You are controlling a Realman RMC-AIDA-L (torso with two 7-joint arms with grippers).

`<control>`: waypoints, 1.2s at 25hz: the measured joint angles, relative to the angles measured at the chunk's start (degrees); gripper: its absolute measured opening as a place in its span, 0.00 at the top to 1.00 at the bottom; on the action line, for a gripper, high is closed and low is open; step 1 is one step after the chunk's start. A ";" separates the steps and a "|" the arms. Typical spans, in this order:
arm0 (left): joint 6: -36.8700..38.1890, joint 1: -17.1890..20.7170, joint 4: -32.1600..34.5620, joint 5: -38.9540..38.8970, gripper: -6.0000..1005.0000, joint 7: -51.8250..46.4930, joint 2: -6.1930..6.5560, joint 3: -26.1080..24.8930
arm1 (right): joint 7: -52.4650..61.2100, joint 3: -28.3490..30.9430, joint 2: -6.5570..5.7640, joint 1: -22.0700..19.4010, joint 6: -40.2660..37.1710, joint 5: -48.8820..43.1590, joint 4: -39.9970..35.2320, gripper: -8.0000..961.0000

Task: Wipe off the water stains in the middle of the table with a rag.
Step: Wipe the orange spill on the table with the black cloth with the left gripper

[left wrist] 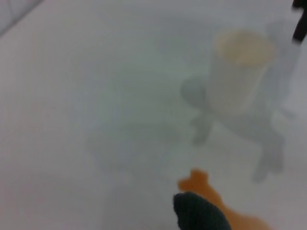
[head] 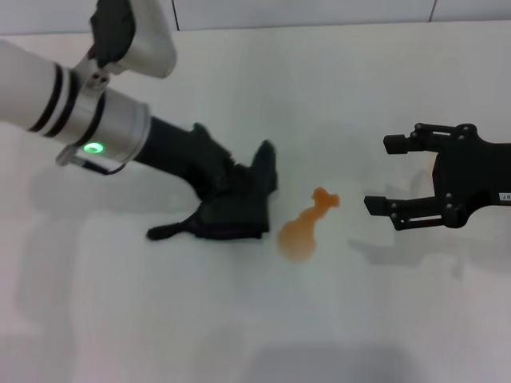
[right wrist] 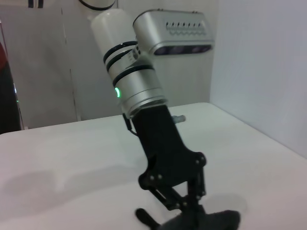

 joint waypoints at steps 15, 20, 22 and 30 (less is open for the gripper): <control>-10.00 -3.09 -7.55 -12.58 0.91 2.32 -0.39 16.78 | -0.46 0.10 -0.09 0.08 -0.11 0.01 -0.21 0.10; -11.15 -2.92 -8.29 -14.25 0.91 1.48 -0.47 21.43 | -0.46 0.10 -0.09 0.09 -0.16 0.00 -0.34 0.09; -10.78 -2.88 -8.30 -15.21 0.91 1.34 -0.48 22.96 | -0.46 0.09 -0.09 0.16 -0.16 0.00 -0.33 0.10; -9.75 -2.51 -7.94 -16.24 0.91 0.71 -0.49 27.38 | -0.46 0.09 -0.09 0.25 -0.13 0.00 -0.44 0.10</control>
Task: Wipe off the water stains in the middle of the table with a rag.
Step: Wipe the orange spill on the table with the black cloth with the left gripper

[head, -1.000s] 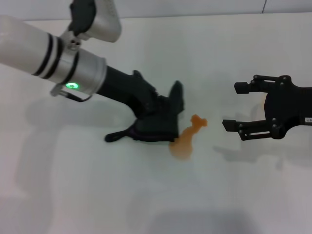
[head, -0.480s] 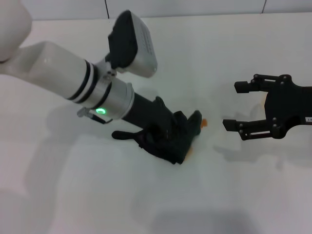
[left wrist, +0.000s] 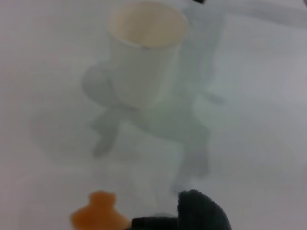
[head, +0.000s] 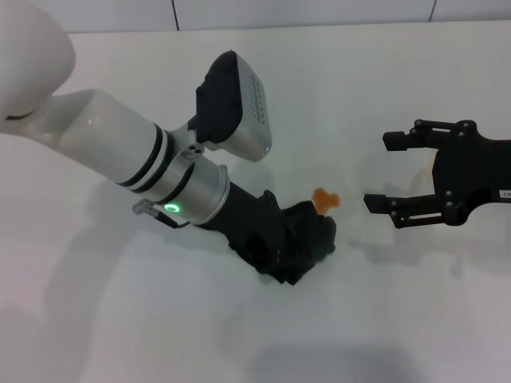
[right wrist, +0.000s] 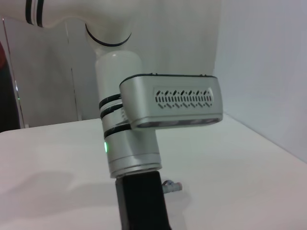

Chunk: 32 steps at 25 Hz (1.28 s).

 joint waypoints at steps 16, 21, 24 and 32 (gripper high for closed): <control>-9.56 -0.57 0.08 2.27 0.91 0.36 0.51 -2.75 | 0.00 -0.02 0.00 -0.04 -0.21 0.00 0.08 0.10; -13.01 -1.03 0.08 4.11 0.91 0.62 0.53 -4.71 | 0.00 -0.07 0.00 0.04 -0.01 0.02 0.22 0.10; -14.96 -1.41 0.08 5.19 0.91 0.82 0.51 -4.67 | 0.00 -0.08 0.00 0.18 0.08 0.04 0.27 0.10; -16.51 -3.13 0.09 6.23 0.91 2.21 0.14 -4.11 | 0.00 -0.09 0.00 0.19 0.19 0.81 -0.09 0.10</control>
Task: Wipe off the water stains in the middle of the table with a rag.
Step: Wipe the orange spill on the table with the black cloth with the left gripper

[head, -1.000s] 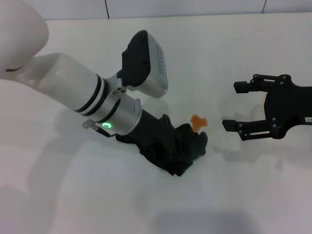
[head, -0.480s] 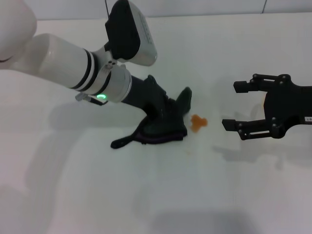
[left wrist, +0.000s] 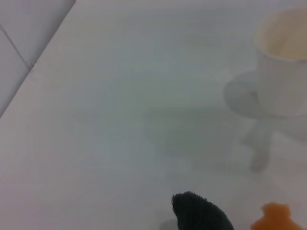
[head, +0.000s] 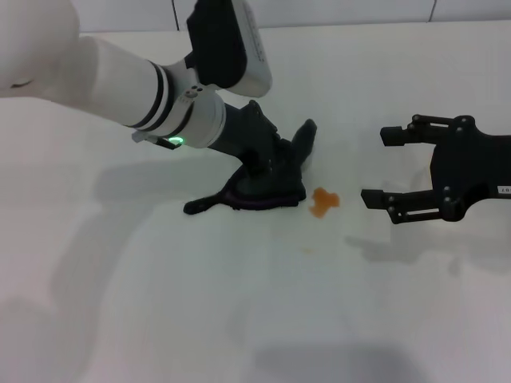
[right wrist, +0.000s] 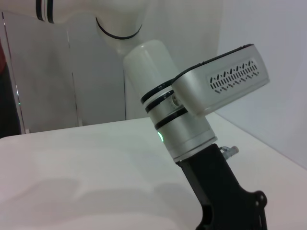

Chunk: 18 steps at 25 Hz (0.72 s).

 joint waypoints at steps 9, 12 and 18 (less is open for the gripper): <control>-0.36 -0.04 0.08 -5.62 0.91 1.39 -0.13 8.65 | 0.00 0.08 0.00 0.04 0.13 0.07 -0.18 0.10; -0.03 0.31 0.08 -7.30 0.91 2.53 -0.14 10.18 | 0.00 0.09 0.00 0.04 0.13 0.41 -0.24 0.10; 2.30 0.42 0.14 -9.95 0.91 5.26 -0.14 11.00 | 0.00 0.09 0.00 -0.08 0.13 0.68 -0.28 0.10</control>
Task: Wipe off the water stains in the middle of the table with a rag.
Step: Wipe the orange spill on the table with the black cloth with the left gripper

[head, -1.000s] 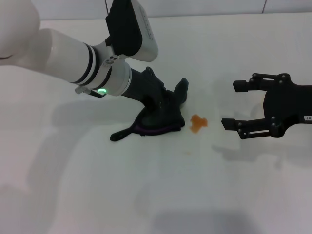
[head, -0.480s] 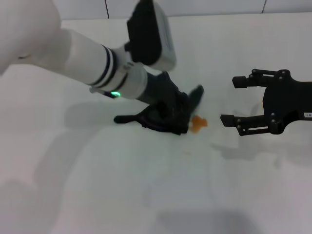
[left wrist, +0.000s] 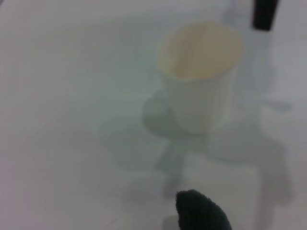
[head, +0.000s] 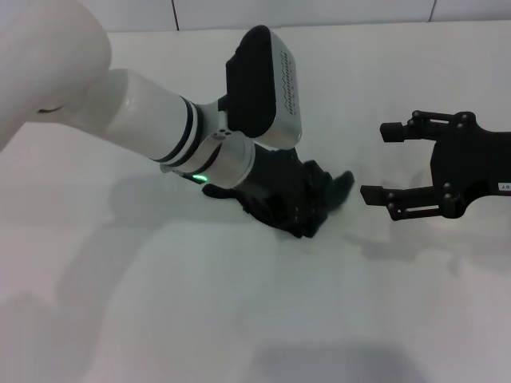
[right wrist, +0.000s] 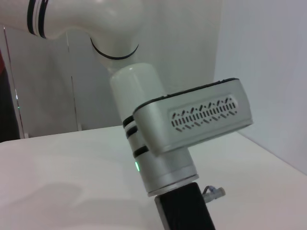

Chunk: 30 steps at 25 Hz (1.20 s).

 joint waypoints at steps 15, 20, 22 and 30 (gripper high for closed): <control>8.34 1.46 0.06 -1.82 0.91 1.93 0.08 0.09 | 0.00 0.00 0.00 0.23 0.00 0.01 -0.01 0.10; 10.79 2.26 0.04 -1.46 0.91 1.70 0.29 -0.02 | 0.00 0.00 0.00 0.26 0.00 0.01 -0.01 0.10; 11.93 2.33 0.04 -0.97 0.91 1.52 0.34 -0.18 | 0.00 0.00 0.00 0.26 0.03 0.01 -0.01 0.10; 14.38 2.54 2.32 3.13 0.91 -0.87 0.36 -0.38 | 0.00 0.20 0.00 0.19 0.09 0.00 -0.01 0.10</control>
